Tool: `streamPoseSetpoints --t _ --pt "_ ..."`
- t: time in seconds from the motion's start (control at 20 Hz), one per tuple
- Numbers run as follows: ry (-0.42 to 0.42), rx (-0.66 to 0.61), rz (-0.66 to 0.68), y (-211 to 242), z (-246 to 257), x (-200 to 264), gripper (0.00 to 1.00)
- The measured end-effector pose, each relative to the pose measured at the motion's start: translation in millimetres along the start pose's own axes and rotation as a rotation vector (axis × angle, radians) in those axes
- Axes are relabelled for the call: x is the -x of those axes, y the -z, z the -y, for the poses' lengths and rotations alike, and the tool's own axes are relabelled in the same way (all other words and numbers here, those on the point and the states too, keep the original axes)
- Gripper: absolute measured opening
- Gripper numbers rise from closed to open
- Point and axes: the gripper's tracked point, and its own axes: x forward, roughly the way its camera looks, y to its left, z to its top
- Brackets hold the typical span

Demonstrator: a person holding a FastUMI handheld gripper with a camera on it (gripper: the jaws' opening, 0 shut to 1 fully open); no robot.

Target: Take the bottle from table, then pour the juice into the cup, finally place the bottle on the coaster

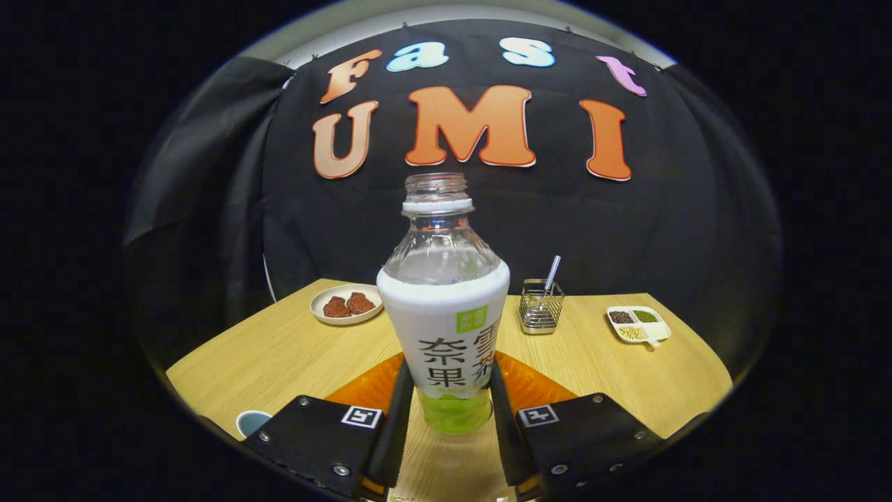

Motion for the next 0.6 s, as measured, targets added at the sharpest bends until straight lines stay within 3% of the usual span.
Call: streamPoseSetpoints --t 0.3,0.6 --pt "0.024 -0.037 -0.063 29 3 -50 0.57" --pt "0.038 -0.045 -0.106 58 3 -64 0.58"
